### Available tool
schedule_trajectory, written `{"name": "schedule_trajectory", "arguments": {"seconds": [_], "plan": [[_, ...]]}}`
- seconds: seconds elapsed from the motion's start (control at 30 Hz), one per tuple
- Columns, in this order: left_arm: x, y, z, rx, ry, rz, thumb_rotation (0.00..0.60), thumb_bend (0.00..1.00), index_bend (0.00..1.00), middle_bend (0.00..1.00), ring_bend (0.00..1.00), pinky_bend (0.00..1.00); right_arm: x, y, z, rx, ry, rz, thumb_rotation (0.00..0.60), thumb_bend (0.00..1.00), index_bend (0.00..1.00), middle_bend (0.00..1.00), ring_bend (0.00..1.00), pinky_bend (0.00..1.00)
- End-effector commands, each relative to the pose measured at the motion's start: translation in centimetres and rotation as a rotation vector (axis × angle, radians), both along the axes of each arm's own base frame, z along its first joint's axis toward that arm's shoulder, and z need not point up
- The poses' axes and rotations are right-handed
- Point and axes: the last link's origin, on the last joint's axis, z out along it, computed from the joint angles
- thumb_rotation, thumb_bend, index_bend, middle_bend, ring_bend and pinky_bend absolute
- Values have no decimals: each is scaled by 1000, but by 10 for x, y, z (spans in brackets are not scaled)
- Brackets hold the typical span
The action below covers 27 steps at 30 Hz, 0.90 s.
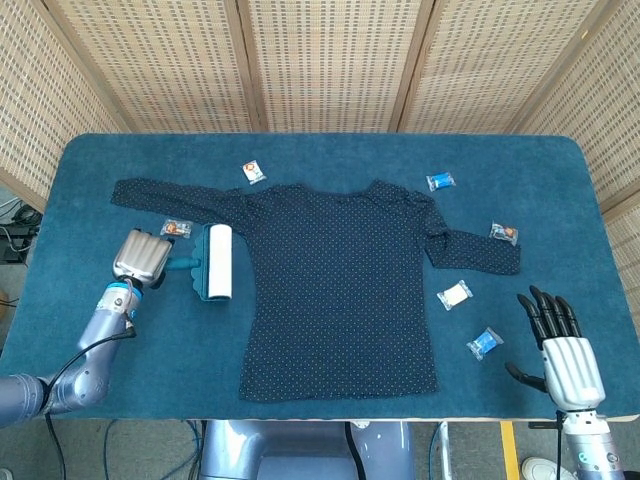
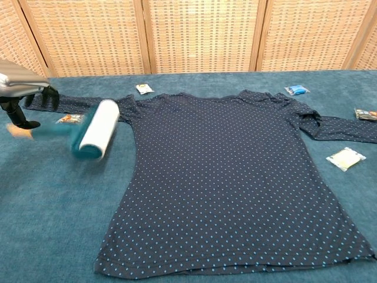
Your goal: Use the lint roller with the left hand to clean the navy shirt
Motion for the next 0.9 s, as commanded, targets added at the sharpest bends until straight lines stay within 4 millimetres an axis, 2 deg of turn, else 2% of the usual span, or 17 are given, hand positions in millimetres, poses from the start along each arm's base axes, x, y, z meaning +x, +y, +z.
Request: {"name": "schedule_trajectory", "arguments": {"seconds": [0.03,0.13,0.37,0.5,0.57,0.63,0.77,0.9], "plan": [[-7,-2,1,5,-2,7,600,409,25,0,5,23,2,2,-1,0,4,7,600,134,56,0,0,0],[-11,-5,0,19,-19,1,600,360,0,0,0,0,4,3,-1,0,6,14,600,134,56,0,0,0],[-15,-18,2,53,-133,7,600,358,0,0,0,0,6,5,-1,-3,10,22,600,134,55,0,0,0],[-16,-44,9,112,-292,-33,600,352,0,0,0,0,3,3,3,-18,10,9,600,134,47,0,0,0],[-18,-65,14,177,-399,-76,600,343,0,0,0,0,1,2,5,-27,8,-2,600,134,38,0,0,0],[-23,-83,16,228,-461,-113,600,282,0,0,0,0,-1,1,8,-38,6,-8,600,134,31,0,0,0],[-30,-117,16,296,-570,-160,600,37,0,0,0,0,-1,0,14,-67,1,-7,600,134,10,0,0,0],[-40,-143,16,323,-626,-181,600,0,0,0,0,0,-1,2,19,-82,6,-15,600,134,0,0,0,0]]}}
